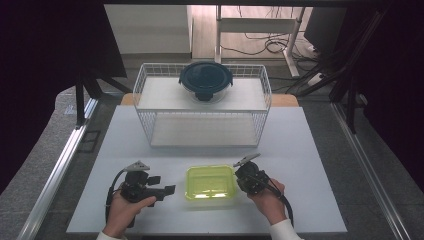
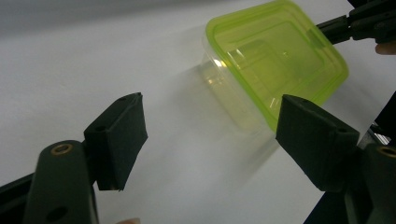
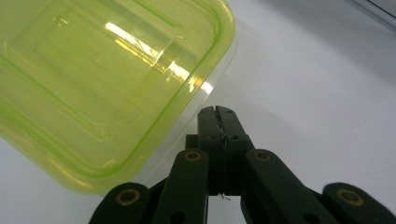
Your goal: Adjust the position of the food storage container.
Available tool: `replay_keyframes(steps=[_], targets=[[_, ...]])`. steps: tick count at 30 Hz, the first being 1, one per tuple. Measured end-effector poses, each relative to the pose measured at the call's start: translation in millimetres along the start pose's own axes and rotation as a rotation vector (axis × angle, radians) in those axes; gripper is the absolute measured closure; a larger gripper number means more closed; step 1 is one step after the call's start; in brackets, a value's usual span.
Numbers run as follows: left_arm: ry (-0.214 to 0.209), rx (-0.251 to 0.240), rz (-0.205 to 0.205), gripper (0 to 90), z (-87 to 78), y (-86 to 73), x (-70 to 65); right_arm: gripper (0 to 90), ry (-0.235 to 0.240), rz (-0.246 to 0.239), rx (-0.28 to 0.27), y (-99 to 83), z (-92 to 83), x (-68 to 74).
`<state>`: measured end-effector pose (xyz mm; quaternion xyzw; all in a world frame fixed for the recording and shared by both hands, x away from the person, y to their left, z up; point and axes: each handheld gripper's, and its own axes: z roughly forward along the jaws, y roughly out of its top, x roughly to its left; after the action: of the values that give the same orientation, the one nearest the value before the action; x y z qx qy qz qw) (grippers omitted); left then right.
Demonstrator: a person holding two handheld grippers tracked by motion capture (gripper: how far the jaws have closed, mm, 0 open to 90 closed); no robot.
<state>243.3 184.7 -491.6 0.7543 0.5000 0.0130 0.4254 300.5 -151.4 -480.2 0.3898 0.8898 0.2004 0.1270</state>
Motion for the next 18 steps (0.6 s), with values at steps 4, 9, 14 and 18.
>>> replay_keyframes(steps=[4, 9, 14, 18], targets=[[0.007, -0.004, -0.004, 23.9, -1.2, 0.0, 1.5, 88.4, 0.012, -0.002, -0.008, -0.3, -1.5, 0.6], [0.012, -0.019, -0.002, 23.8, -4.5, 0.8, 0.5, 88.4, -0.010, 0.014, -0.030, -6.3, -10.6, -5.9], [0.021, -0.036, -0.003, 23.5, -7.9, 1.2, 0.1, 88.0, -0.028, 0.022, -0.082, -16.9, -24.7, -11.5], [0.006, -0.052, -0.016, 23.2, -10.5, 1.9, 1.3, 73.4, 0.014, 0.039, -0.151, -23.3, -32.5, -18.9]])
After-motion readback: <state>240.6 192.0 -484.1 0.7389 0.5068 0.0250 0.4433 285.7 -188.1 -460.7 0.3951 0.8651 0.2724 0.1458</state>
